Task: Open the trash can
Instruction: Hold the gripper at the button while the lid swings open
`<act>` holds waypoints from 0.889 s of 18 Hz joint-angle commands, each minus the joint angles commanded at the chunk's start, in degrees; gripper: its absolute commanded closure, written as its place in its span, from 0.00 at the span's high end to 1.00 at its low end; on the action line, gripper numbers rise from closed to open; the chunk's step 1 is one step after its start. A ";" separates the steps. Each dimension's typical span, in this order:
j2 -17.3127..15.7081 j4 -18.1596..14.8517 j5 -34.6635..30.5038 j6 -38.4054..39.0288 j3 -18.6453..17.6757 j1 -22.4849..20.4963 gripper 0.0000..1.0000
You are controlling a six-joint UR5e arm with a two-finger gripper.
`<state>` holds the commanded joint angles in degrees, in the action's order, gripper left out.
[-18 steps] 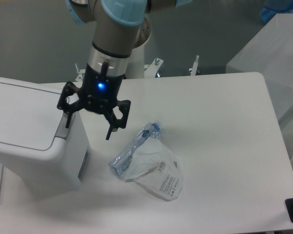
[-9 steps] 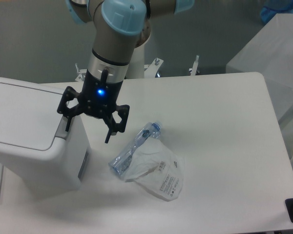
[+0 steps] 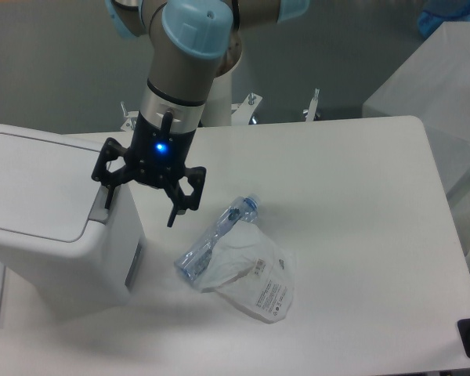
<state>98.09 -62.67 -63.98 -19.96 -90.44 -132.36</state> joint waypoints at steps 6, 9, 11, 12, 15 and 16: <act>-0.09 0.09 0.18 1.06 -0.70 0.00 1.00; -0.26 0.09 0.61 1.06 0.00 -0.17 1.00; -0.53 0.09 0.62 1.06 0.70 -0.61 1.00; -0.44 0.09 0.53 1.06 1.22 -0.79 1.00; -0.53 0.09 0.00 0.89 2.37 -4.03 1.00; -0.35 0.26 -0.09 0.01 2.37 -5.26 1.00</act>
<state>97.73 -62.40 -64.07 -19.94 -88.07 -137.62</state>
